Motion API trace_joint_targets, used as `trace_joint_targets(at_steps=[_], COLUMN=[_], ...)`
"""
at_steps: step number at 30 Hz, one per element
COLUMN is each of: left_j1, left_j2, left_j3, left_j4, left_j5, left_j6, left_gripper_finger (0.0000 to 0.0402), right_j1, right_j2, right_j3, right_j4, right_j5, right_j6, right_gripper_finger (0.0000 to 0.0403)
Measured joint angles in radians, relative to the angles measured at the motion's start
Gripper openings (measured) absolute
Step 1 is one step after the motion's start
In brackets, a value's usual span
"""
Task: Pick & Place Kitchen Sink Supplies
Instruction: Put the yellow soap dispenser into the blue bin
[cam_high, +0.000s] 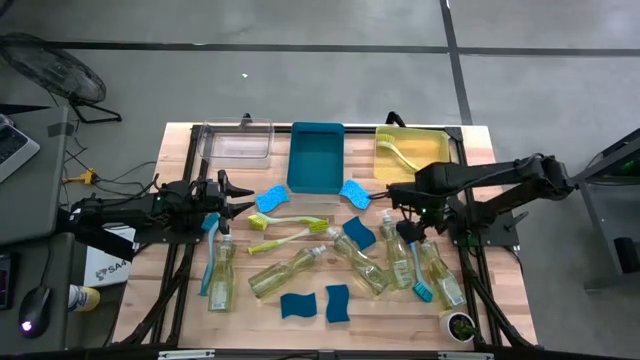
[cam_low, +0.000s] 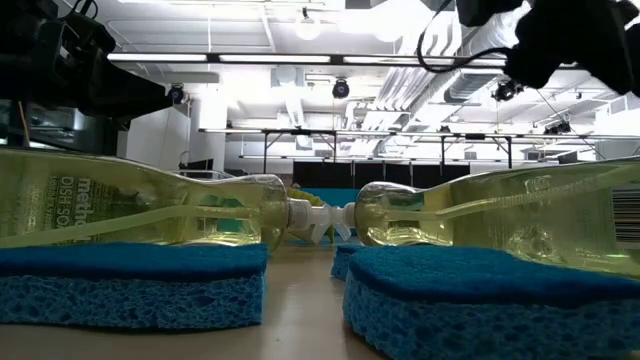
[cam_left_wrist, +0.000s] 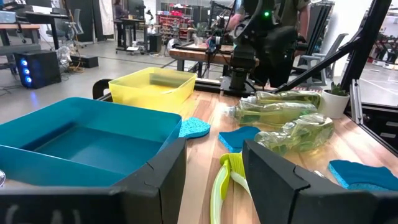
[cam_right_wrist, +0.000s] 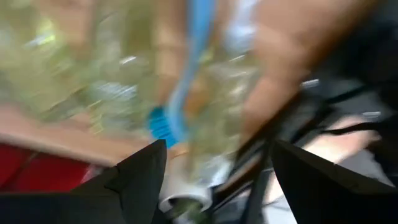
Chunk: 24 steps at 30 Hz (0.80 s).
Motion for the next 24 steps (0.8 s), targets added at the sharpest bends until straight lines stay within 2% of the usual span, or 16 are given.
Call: trace_joint_targets(at_steps=[8, 13, 24], left_j1=[0.000, 0.000, 0.000], left_j2=[0.000, 0.000, 0.000], left_j3=[0.000, 0.000, 0.000], left_j4=[0.000, 0.000, 0.000], left_j5=[0.000, 0.000, 0.000], left_j6=[0.000, 0.000, 0.000], left_gripper_finger=[0.0154, 0.0154, 0.0154], right_j1=[-0.001, -0.004, -0.100], right_j2=[0.002, 0.062, 0.180], right_j3=[0.000, 0.000, 0.000], right_j4=[0.044, 0.056, 0.017], right_j5=[-0.050, -0.119, -0.134], right_j6=[0.037, 0.044, -0.141], right_gripper_finger=[0.0282, 0.0290, 0.0361])
